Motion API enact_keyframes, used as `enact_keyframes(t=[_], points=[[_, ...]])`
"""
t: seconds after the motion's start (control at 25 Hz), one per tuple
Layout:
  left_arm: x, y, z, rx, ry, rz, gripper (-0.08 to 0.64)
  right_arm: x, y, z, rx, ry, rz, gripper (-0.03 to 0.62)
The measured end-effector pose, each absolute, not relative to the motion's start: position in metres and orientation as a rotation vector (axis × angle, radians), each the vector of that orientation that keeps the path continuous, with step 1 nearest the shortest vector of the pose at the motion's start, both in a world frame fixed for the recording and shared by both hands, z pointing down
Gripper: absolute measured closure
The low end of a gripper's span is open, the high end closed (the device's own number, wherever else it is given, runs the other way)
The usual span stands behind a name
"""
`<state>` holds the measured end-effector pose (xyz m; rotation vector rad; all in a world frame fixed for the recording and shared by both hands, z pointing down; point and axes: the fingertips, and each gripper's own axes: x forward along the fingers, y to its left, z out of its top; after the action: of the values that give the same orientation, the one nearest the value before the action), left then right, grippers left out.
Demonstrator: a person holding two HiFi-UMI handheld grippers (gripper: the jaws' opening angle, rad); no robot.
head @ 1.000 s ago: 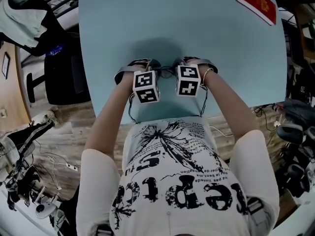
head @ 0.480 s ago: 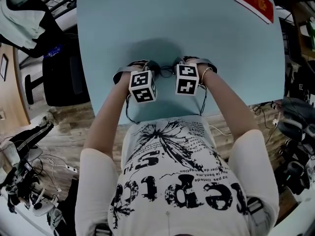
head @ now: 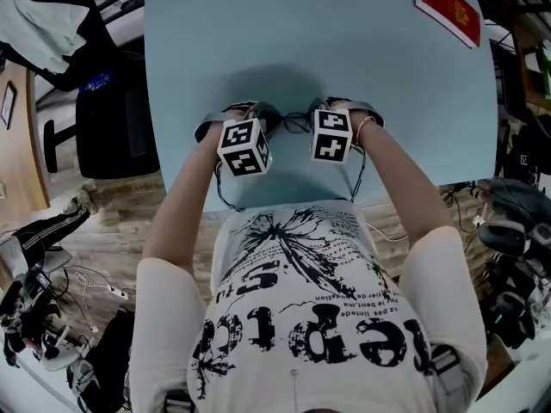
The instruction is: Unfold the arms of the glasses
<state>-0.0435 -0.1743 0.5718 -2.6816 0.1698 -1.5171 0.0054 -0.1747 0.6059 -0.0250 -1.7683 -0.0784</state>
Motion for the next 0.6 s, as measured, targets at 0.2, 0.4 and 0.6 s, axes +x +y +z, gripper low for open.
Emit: enact_keyframes(t=[0.2, 0.4, 0.6], points=[[-0.055, -0.177, 0.563, -2.716, 0.243, -1.509, 0.525, 0.008, -0.175, 0.604, -0.023, -1.767, -0.072, 0.555], [-0.069, -0.174, 0.560, -2.732, 0.300, -1.553, 0.525, 0.010, -0.173, 0.605, -0.013, -1.749, -0.088, 0.555], [-0.077, -0.167, 0.560, -2.764, 0.324, -1.587, 0.525, 0.012, -0.175, 0.603, -0.002, -1.752, -0.107, 0.555]])
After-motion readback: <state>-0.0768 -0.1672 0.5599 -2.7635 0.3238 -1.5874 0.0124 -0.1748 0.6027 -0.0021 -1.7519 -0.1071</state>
